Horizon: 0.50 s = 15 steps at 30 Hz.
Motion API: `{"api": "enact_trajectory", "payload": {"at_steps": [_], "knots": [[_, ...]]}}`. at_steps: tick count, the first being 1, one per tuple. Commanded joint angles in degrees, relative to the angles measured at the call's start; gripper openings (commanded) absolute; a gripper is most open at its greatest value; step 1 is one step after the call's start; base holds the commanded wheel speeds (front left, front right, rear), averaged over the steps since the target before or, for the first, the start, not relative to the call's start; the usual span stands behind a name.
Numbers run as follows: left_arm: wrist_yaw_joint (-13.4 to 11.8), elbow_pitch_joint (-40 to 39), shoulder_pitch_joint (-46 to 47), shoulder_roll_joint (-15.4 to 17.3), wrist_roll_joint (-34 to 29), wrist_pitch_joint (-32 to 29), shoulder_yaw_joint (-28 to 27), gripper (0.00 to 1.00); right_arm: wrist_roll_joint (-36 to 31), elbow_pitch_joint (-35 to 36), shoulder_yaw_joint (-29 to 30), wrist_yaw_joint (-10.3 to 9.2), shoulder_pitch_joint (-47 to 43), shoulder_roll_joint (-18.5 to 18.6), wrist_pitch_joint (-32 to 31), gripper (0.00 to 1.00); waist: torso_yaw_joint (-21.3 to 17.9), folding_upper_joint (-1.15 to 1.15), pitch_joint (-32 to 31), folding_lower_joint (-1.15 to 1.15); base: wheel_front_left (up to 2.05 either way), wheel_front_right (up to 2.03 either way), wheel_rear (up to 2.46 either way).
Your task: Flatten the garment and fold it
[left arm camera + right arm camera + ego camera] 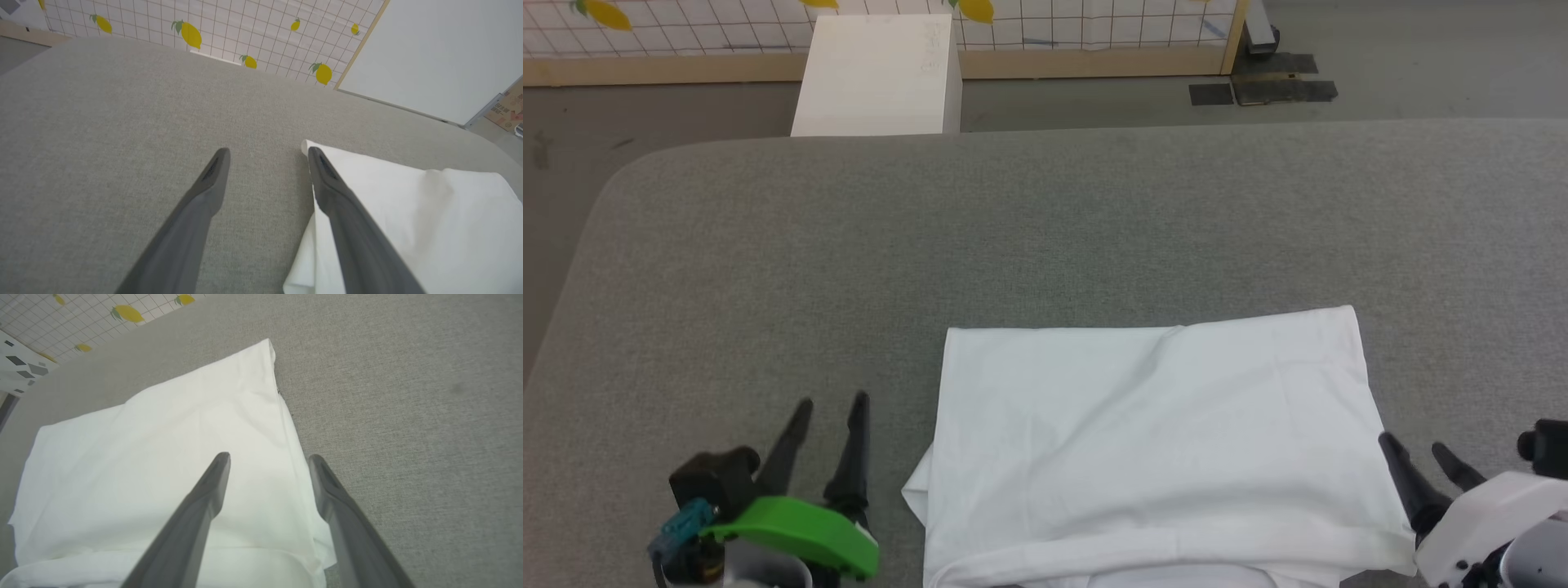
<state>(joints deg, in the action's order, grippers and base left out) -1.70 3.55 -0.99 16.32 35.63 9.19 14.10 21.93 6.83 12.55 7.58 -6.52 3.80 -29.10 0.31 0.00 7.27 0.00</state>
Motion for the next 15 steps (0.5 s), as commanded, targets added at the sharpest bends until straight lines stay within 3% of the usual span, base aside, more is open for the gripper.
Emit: {"api": "enact_trajectory", "payload": {"at_steps": [1, 8, 15], "knots": [[-0.6, 1.0, 2.2, -0.3, -2.0, 2.4, -0.5, 1.00, 2.2, -0.1, 0.6, -0.09, 1.7, -0.4, 0.7, 1.00, 0.1, 0.00, -0.2, 0.00, 0.00, 0.00, 0.00], [-2.7, 3.5, 9.7, -2.7, -11.2, 5.8, -3.7, 1.00, 8.7, -4.0, 4.1, -0.09, 6.4, -0.9, 1.1, 1.00, 0.2, 0.00, -0.1, 0.00, 0.00, 0.00, 0.00], [-1.1, 2.0, 11.8, -7.1, -17.6, 5.8, -8.8, 1.00, 14.2, -14.2, 6.9, -0.09, 12.1, -0.9, -1.6, 1.00, -0.1, 0.00, 0.5, 0.00, 0.00, 0.00, 0.00]]}}
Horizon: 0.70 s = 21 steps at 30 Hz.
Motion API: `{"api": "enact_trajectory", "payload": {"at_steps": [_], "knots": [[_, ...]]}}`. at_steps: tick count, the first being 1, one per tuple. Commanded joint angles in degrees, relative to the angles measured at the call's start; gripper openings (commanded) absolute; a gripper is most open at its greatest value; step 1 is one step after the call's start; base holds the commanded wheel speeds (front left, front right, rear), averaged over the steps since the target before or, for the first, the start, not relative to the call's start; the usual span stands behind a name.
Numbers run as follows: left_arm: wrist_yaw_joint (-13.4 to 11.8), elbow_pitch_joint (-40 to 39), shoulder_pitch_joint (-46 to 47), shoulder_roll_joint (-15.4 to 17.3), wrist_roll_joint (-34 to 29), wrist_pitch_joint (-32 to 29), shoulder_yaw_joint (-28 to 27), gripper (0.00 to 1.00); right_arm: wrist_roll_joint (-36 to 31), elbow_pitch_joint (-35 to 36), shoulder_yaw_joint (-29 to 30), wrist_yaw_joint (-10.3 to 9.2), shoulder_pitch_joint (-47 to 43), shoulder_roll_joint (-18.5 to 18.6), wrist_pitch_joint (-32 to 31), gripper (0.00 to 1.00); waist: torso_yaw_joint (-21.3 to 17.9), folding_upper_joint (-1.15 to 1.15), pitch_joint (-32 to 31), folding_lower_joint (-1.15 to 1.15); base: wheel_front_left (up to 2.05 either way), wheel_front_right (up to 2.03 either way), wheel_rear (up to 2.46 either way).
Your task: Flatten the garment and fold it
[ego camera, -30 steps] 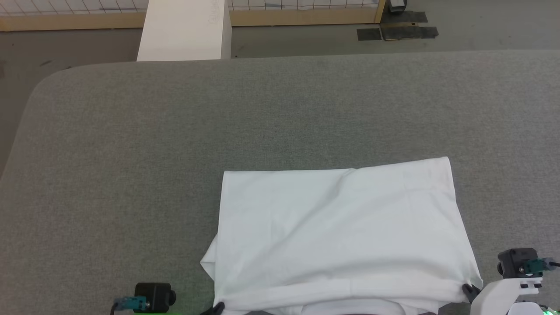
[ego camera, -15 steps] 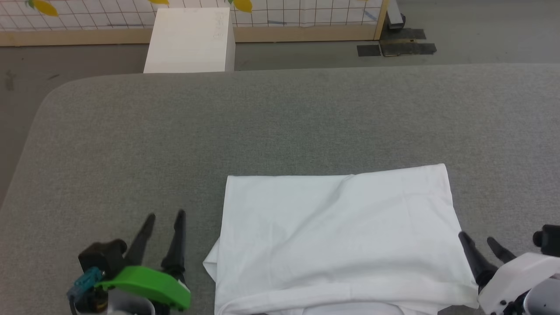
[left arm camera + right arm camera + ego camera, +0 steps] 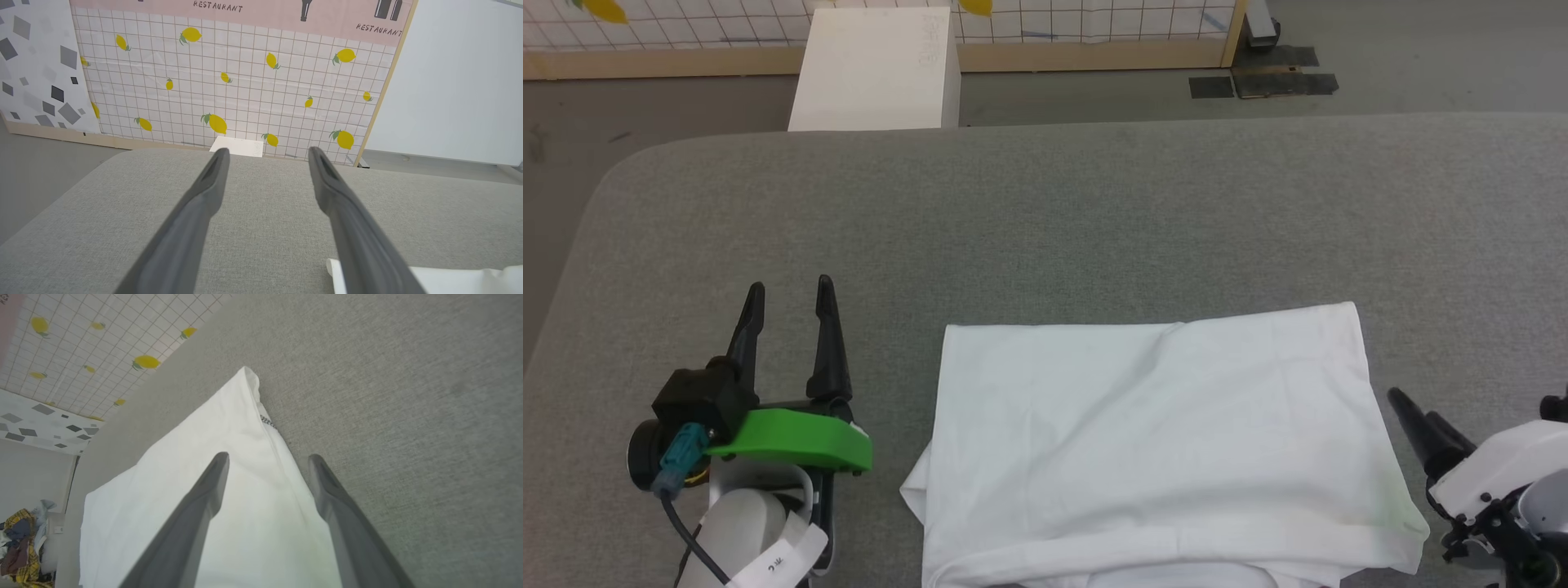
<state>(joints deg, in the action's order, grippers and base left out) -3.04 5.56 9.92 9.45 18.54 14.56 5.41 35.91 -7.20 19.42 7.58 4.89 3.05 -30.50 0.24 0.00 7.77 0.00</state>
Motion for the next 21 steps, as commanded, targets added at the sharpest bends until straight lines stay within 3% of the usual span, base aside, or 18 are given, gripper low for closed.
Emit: {"api": "enact_trajectory", "payload": {"at_steps": [1, 10, 17, 18, 19, 20, 21], "knots": [[0.6, 0.1, 1.0, -0.8, -1.3, 0.4, -0.7, 1.00, 0.2, -1.6, 0.4, -0.09, 1.5, -0.2, -0.9, 1.00, 0.0, 0.00, 0.2, 0.00, 0.00, 0.00, 0.00], [3.5, 1.9, 1.6, -3.9, -4.5, 0.4, -4.0, 1.00, -3.4, -11.8, 1.9, -0.09, 6.0, -0.2, -8.6, 1.00, 0.4, 0.00, 1.2, 0.00, 0.00, 0.00, 0.00], [4.9, 2.7, 1.8, -5.1, -5.6, 0.4, -5.5, 1.00, -2.5, -14.7, -2.3, -0.09, 7.3, -0.2, -17.9, 1.00, 0.7, 0.00, 2.0, 0.00, 0.00, 0.00, 0.00], [5.1, 2.8, 1.8, -5.3, -5.7, 0.4, -5.7, 1.00, -1.8, -14.6, -3.3, -0.09, 7.1, -0.2, -19.4, 0.85, 0.8, 0.00, 2.1, 0.00, 0.00, 0.00, 0.00], [5.2, 2.9, 1.8, -5.4, -5.8, 0.4, -5.8, 1.00, -1.3, -14.3, -4.0, -0.09, 7.0, -0.2, -20.5, 0.47, 0.8, 0.00, 2.1, 0.00, 0.00, 0.00, 0.00], [5.3, 2.9, 1.8, -5.5, -5.9, 0.4, -6.0, 1.00, -0.9, -13.6, -4.8, -0.09, 6.7, -0.2, -21.4, 0.35, 0.8, 0.00, 2.1, 0.00, 0.00, 0.00, 0.00], [5.4, 3.0, 1.8, -5.6, -5.9, 0.4, -6.1, 1.00, -0.8, -13.0, -5.2, -0.09, 6.6, -0.2, -21.8, 0.13, 0.8, 0.00, 2.1, 0.00, 0.00, 0.00, 0.00]]}}
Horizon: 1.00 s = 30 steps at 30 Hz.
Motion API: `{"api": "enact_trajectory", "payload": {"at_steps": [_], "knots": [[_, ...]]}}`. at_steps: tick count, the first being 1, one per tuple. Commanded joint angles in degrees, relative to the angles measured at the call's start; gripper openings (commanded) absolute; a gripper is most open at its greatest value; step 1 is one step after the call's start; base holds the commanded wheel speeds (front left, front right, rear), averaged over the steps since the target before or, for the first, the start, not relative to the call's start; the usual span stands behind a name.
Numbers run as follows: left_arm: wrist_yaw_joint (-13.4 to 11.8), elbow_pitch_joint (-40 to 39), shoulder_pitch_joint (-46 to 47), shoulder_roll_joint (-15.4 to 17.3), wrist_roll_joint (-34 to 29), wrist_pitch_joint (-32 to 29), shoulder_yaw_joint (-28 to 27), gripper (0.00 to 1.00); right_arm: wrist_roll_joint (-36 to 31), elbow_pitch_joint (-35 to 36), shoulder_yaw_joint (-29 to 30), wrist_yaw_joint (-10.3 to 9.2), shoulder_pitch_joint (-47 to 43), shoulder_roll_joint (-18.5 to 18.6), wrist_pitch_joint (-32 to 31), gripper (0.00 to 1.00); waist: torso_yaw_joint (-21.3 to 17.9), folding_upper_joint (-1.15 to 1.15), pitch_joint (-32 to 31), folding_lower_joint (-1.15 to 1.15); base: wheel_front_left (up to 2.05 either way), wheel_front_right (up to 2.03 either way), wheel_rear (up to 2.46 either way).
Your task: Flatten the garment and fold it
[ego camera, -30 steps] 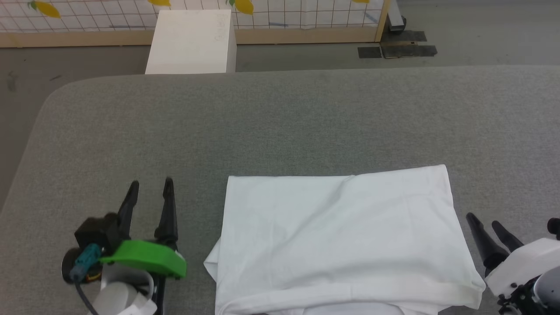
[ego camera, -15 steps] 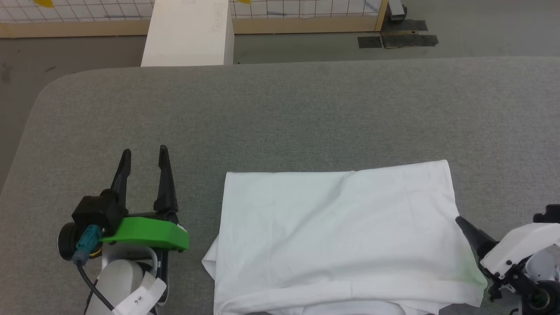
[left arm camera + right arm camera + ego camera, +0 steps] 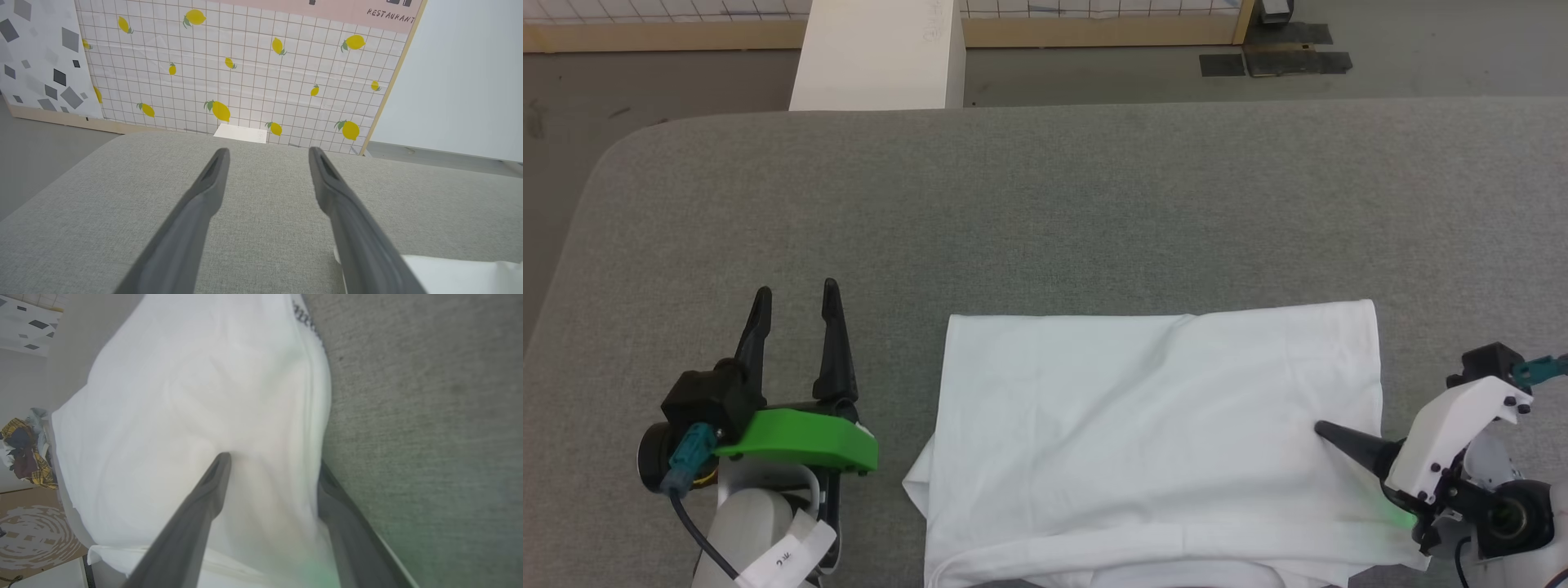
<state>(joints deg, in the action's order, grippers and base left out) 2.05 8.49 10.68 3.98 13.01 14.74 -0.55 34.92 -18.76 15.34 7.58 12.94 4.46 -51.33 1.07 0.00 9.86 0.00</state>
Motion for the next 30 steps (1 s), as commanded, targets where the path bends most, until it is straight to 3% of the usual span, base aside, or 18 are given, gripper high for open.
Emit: {"api": "enact_trajectory", "payload": {"at_steps": [1, 8, 21, 26, 30], "knots": [[0.4, 0.1, 1.0, -0.3, -0.5, 0.3, -0.3, 1.00, 0.2, -0.6, -1.4, -0.09, -1.8, -1.6, -1.1, 0.00, 0.0, 0.00, 0.0, 0.00, 0.00, 0.00, 0.00], [0.7, 0.1, 0.5, -0.7, -1.0, 0.3, -0.7, 1.00, -2.4, 4.4, 1.1, -0.09, -2.8, -1.4, 0.9, 0.00, -0.2, 0.00, -0.4, 0.00, 0.00, 0.00, 0.00], [0.5, -0.4, -0.7, -1.0, -1.2, 0.3, -0.6, 1.00, -19.8, 8.6, 12.7, -0.09, -5.0, 3.2, 10.7, 0.00, -0.9, 0.00, -1.3, 0.00, 0.00, 0.00, 0.00], [0.5, -0.4, -1.2, -1.1, -1.3, 0.3, -0.5, 1.00, -22.1, 13.8, 10.3, -0.09, -7.4, 4.1, 11.6, 0.00, -0.9, 0.00, -1.6, 0.00, 0.00, 0.00, 0.00], [0.4, -0.4, -1.6, -1.1, -1.4, 0.3, -0.5, 1.00, -21.6, 22.5, 5.6, -0.09, -10.0, 3.6, 9.5, 0.00, -1.1, 0.00, -1.9, 0.00, 0.00, 0.00, 0.00]]}}
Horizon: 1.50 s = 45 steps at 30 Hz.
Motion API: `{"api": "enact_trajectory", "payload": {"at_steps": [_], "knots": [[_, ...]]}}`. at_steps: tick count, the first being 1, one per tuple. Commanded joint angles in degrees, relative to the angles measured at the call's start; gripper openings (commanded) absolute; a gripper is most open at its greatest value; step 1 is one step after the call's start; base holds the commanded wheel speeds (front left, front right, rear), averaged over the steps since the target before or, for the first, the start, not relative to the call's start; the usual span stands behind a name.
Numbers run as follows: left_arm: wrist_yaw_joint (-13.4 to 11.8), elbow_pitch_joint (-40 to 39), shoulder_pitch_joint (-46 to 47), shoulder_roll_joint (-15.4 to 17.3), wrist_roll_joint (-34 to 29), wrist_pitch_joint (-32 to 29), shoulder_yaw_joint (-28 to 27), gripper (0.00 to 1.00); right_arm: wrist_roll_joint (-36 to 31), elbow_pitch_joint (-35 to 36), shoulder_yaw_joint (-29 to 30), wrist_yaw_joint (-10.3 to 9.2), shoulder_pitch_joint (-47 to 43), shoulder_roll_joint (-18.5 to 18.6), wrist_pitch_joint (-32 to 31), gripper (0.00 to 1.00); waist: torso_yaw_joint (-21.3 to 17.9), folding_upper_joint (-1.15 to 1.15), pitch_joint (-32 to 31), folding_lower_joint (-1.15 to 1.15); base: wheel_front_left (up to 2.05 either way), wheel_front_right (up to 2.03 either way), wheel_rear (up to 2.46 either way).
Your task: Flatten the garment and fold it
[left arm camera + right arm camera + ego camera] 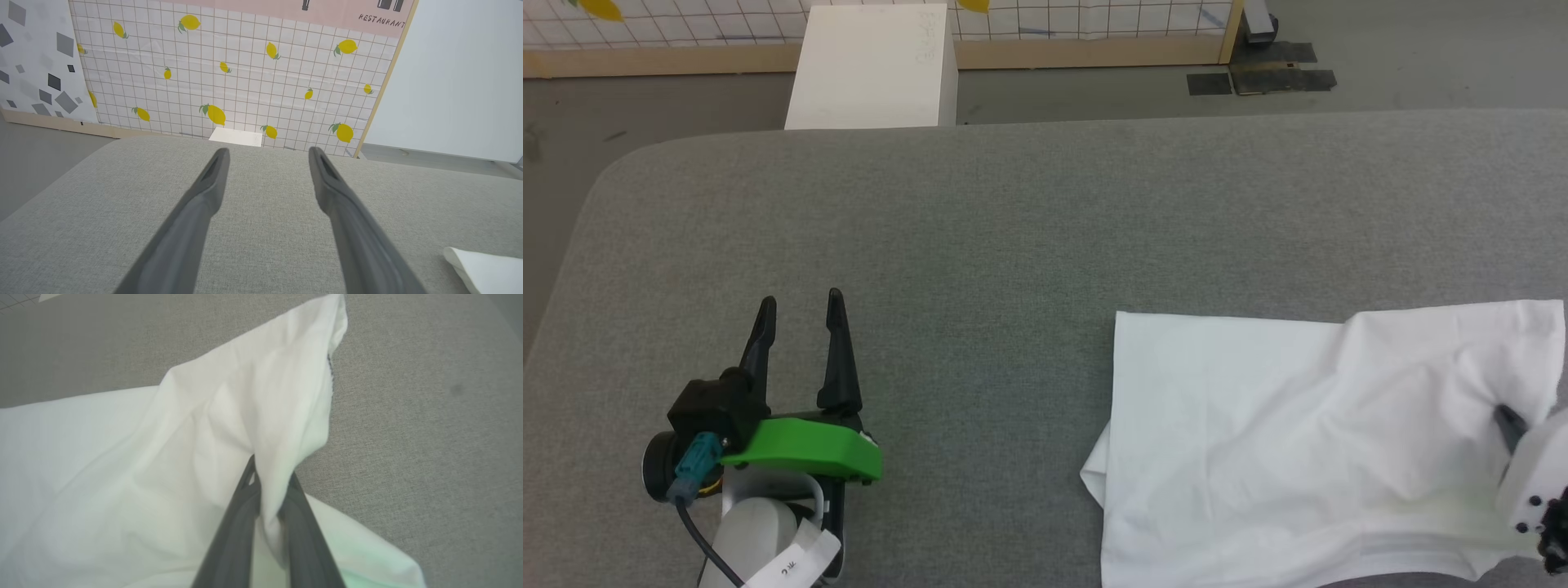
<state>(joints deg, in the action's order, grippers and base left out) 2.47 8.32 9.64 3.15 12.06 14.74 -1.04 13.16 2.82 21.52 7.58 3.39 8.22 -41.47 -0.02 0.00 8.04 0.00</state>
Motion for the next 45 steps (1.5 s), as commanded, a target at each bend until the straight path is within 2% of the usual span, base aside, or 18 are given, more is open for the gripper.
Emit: {"api": "enact_trajectory", "payload": {"at_steps": [1, 8, 13, 20, 24, 30, 31, 32, 36, 40, 45], "knots": [[0.0, -0.3, -0.6, -0.2, -0.5, 0.3, 0.0, 1.00, 0.5, 3.0, -1.8, -0.09, -1.0, -0.4, -1.3, 0.00, -0.1, 0.00, -0.1, 0.00, 0.00, 0.00, 0.00], [-0.1, -0.3, -0.3, -0.3, -0.4, 0.3, 0.6, 1.00, 2.2, 17.4, -16.1, -0.09, -4.0, -0.4, -10.7, 0.00, 0.0, 0.00, 0.2, 0.00, 0.00, 0.00, 0.00], [-0.4, -0.3, 0.1, -0.3, -0.1, 0.3, 1.1, 1.00, 2.8, 19.9, -27.8, -0.09, -1.3, 1.6, -13.5, 0.00, 0.3, 0.00, 0.7, 0.00, 0.00, 0.00, 0.00], [-0.5, -0.3, 1.0, -0.3, 0.5, 0.3, 2.1, 1.00, 3.8, 10.9, -40.1, -0.09, 6.6, 2.5, -13.4, 0.00, 1.8, 0.00, 2.1, 0.00, 0.00, 0.00, 0.00], [-0.6, -0.3, 1.5, -0.3, 0.8, 0.3, 2.6, 1.00, 4.4, 3.7, -44.4, -0.09, 10.7, 1.4, -12.1, 0.00, 2.9, 0.00, 3.1, 0.00, 0.00, 0.00, 0.00], [-0.8, -0.2, 1.9, -0.3, 1.1, 0.3, 3.0, 1.00, 5.8, -6.6, -47.6, -0.09, 14.5, -0.3, -10.2, 0.00, 3.9, 0.00, 4.2, 0.00, 0.00, 0.00, 0.00], [-0.9, -0.1, 1.9, -0.3, 1.2, 0.3, 3.1, 1.00, 7.1, -9.9, -48.8, -0.09, 15.3, -0.7, -9.5, 0.87, 4.0, 0.00, 4.2, 0.00, 0.00, 0.00, 0.00], [-0.9, 0.0, 1.8, -0.3, 1.2, 0.3, 3.0, 1.00, 8.0, -10.5, -49.2, -0.09, 15.6, -0.8, -8.7, 1.00, 3.8, 0.00, 4.1, 0.00, 0.00, 0.00, 0.00], [-0.9, 0.5, 1.5, -0.3, 1.1, 0.3, 2.8, 1.00, 10.4, -8.3, -49.7, -0.09, 15.9, -0.7, -4.5, 1.00, 2.9, 0.00, 3.1, 0.00, 0.00, 0.00, 0.00], [-0.8, 0.8, 1.4, -0.3, 1.0, 0.3, 2.5, 1.00, 12.8, -1.6, -46.7, -0.09, 15.6, -1.2, 6.3, 1.00, 1.5, 0.00, 2.2, 0.00, 0.00, 0.00, 0.00], [-0.7, 1.0, 1.5, -0.3, 0.8, 0.3, 2.2, 1.00, 12.8, 5.0, -38.5, -0.09, 13.1, -2.3, 19.6, 1.00, -0.4, 0.00, 1.3, 0.00, 0.00, 0.00, 0.00]]}}
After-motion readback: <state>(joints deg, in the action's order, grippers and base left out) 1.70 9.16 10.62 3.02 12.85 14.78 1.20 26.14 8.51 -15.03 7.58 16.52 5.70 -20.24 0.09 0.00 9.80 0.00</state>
